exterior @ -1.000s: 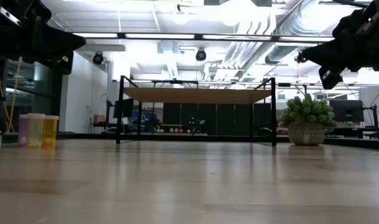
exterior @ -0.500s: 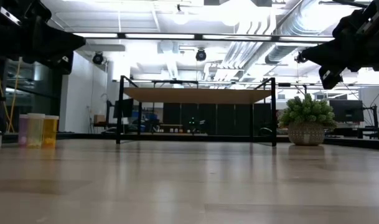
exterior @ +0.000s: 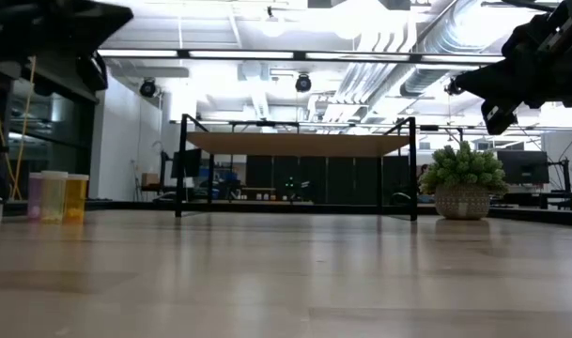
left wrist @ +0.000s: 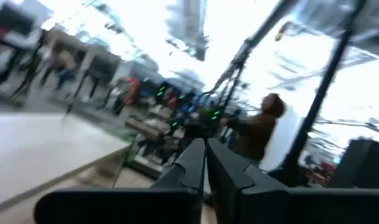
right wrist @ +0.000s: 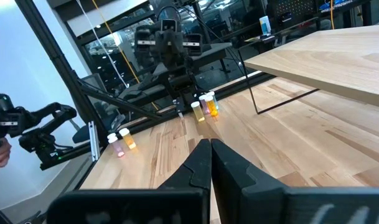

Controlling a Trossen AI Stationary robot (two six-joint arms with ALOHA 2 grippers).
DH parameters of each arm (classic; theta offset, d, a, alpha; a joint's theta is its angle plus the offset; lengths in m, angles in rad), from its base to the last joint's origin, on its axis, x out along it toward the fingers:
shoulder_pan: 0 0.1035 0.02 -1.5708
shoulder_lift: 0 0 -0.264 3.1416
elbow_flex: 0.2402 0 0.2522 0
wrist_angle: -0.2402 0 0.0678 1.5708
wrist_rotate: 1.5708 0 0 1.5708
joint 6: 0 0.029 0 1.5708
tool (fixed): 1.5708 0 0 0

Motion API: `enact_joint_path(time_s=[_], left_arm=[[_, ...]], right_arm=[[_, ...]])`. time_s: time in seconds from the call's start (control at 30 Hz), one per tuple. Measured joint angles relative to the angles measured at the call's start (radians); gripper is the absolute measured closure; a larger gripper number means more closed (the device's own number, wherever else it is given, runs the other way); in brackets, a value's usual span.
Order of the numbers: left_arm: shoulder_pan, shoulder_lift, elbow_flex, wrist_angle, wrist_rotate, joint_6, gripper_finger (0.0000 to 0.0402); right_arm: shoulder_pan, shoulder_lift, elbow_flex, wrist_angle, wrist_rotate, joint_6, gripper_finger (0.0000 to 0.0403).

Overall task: Pick and place medicine bottles onto shelf by color
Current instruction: Put the top yellow pill bottle on the shelf

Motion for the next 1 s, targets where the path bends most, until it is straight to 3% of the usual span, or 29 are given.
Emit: enact_joint_path(time_s=[0.17,0.4,0.53,0.63,0.7,0.83,1.0], left_arm=[[0.000,0.137,0.175,-0.255,-0.025,-0.079,0.0334],[0.000,0.425,0.544,-0.733,-0.006,-0.116,0.0207],[0.000,0.600,0.739,-1.038,0.112,-0.138,0.0153],[-0.001,0.727,0.851,-1.254,0.217,-0.089,0.0134],[-0.001,0.797,0.892,-1.360,0.243,-0.002,0.0130],[-0.001,0.881,0.890,-1.419,0.265,0.187,0.0130],[-0.001,0.954,0.843,-1.468,0.234,0.150,0.0132]], right_arm=[[0.000,0.000,0.000,0.000,0.000,0.000,0.0402],[0.000,0.000,0.000,0.000,0.000,0.000,0.0402],[0.000,0.000,0.000,0.000,0.000,0.000,0.0402],[0.000,0.000,0.000,0.000,0.000,0.000,0.0402],[0.000,0.000,0.000,0.000,0.000,0.000,0.0402],[0.000,0.000,0.000,0.000,0.000,0.000,0.0402],[0.000,0.000,0.000,0.000,0.000,0.000,0.0402]])
